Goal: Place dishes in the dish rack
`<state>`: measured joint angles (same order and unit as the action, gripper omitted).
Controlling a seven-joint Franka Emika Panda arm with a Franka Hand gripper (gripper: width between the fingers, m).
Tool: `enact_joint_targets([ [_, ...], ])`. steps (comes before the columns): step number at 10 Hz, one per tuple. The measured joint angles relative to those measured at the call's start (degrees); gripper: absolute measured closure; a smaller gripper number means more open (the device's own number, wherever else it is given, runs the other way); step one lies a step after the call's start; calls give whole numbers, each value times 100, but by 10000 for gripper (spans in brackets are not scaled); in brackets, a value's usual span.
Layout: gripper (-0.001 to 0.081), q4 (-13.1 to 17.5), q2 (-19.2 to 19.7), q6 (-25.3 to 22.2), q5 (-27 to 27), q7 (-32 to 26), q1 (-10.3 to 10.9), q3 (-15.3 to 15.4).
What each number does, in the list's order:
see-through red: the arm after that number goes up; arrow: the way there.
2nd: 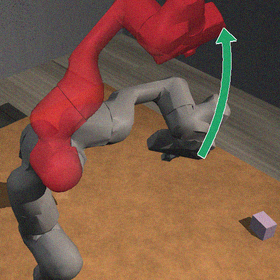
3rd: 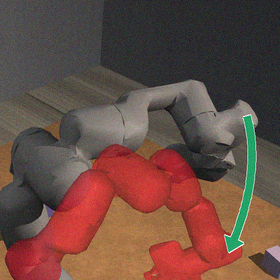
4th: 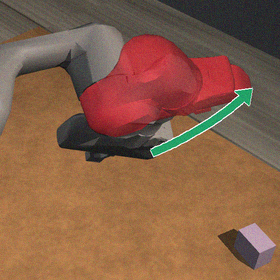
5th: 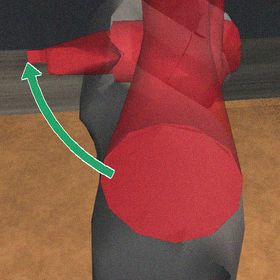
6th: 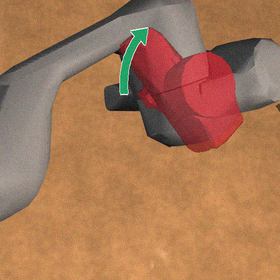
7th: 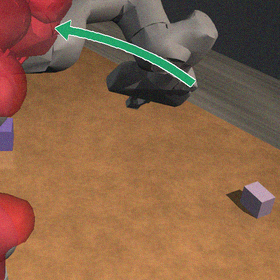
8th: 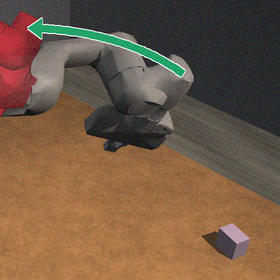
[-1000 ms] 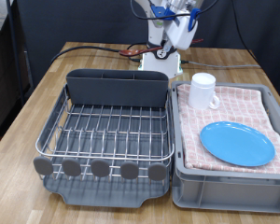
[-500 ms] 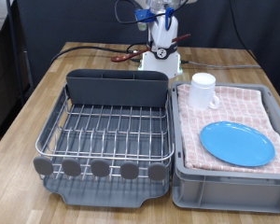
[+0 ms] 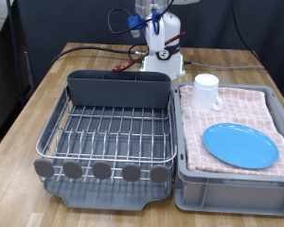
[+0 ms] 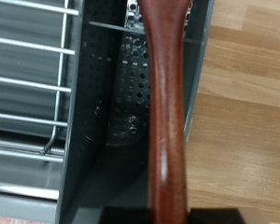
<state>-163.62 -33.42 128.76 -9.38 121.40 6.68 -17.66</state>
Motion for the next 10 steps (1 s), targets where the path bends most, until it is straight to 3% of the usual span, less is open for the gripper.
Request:
enact_joint_targets([
  [5,715,15,580,375,370,-724,239,-721],
  [7,715,73,904,657,27,-386,88,-628],
  [10,715,78,1081,1010,-1005,653,-297,-162],
])
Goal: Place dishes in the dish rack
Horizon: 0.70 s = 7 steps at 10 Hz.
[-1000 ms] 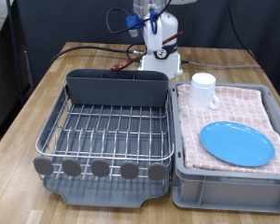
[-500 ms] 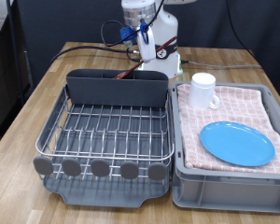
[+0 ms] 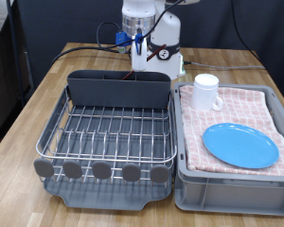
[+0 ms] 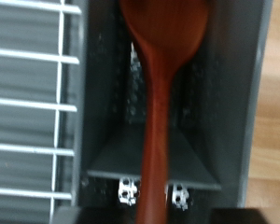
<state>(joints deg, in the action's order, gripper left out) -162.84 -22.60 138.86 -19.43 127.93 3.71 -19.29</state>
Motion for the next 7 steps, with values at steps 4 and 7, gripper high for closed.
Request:
enact_joint_targets([
  [4,213,55,2,81,-964,798,-178,467],
  [7,56,114,-178,192,-1248,1040,-122,849],
])
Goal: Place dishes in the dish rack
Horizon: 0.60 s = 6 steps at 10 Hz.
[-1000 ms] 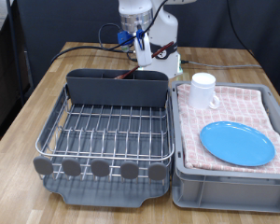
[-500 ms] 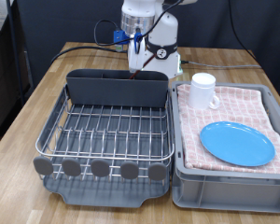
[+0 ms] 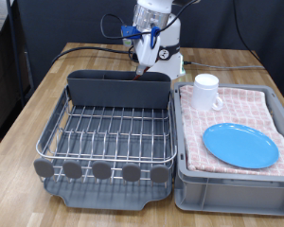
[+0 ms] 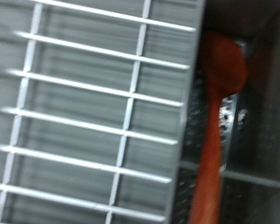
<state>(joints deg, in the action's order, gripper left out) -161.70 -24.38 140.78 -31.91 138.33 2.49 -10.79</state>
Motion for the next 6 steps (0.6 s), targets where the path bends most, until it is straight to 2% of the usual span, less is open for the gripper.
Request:
enact_joint_targets([
  [2,7,174,-215,-322,135,-261,324,185],
  [6,4,717,-426,-1217,774,-1469,1230,321],
])
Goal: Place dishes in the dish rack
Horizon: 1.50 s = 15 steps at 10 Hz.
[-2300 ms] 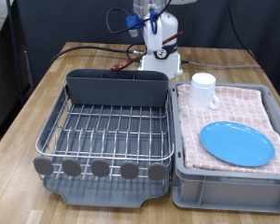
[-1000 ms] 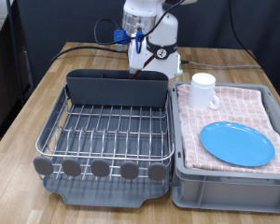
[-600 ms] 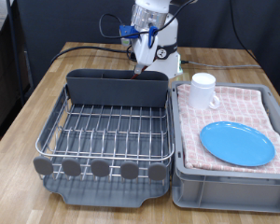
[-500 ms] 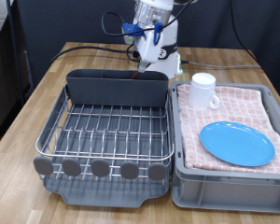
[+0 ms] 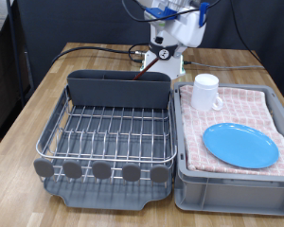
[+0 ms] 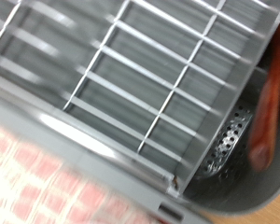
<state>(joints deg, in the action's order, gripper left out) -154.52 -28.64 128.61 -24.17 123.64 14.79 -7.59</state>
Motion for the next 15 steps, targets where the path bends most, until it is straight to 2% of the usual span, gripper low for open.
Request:
enact_joint_targets([
  [2,4,317,50,-257,289,-668,455,25],
  [3,4,474,117,-302,325,-714,593,83],
  [4,4,613,267,-392,334,-718,639,136],
  [5,4,610,265,-383,334,-714,632,126],
  [6,4,603,274,-186,335,-823,641,78],
  [8,4,683,426,254,559,-1399,754,-118],
  [10,4,990,743,422,825,-1793,874,-250],
  [13,4,1644,1336,235,899,-1504,878,-186],
  [15,4,1762,1639,538,991,-1402,879,-181],
])
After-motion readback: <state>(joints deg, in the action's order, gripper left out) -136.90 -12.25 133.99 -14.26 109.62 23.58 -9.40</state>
